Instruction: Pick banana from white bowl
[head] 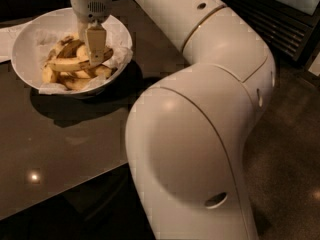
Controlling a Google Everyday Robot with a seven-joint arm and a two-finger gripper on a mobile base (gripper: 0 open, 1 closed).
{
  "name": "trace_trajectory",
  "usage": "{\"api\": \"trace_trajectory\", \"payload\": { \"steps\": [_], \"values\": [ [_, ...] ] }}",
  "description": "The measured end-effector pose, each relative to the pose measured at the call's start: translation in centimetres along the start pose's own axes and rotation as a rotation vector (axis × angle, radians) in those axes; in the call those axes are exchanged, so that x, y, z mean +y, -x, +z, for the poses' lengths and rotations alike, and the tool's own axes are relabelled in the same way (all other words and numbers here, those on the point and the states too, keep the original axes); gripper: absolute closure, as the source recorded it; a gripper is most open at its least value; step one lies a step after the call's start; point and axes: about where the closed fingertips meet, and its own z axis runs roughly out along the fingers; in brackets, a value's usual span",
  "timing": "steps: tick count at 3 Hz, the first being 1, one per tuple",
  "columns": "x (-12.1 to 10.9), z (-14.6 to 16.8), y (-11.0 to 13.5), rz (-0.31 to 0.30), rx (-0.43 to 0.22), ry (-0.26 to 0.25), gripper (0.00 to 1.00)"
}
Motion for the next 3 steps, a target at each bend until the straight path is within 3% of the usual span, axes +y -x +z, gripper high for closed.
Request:
{"api": "trace_trajectory", "payload": {
  "steps": [3],
  "values": [
    [0.3,2.3,0.5,0.044,-0.041,0.066,0.35]
  ]
}}
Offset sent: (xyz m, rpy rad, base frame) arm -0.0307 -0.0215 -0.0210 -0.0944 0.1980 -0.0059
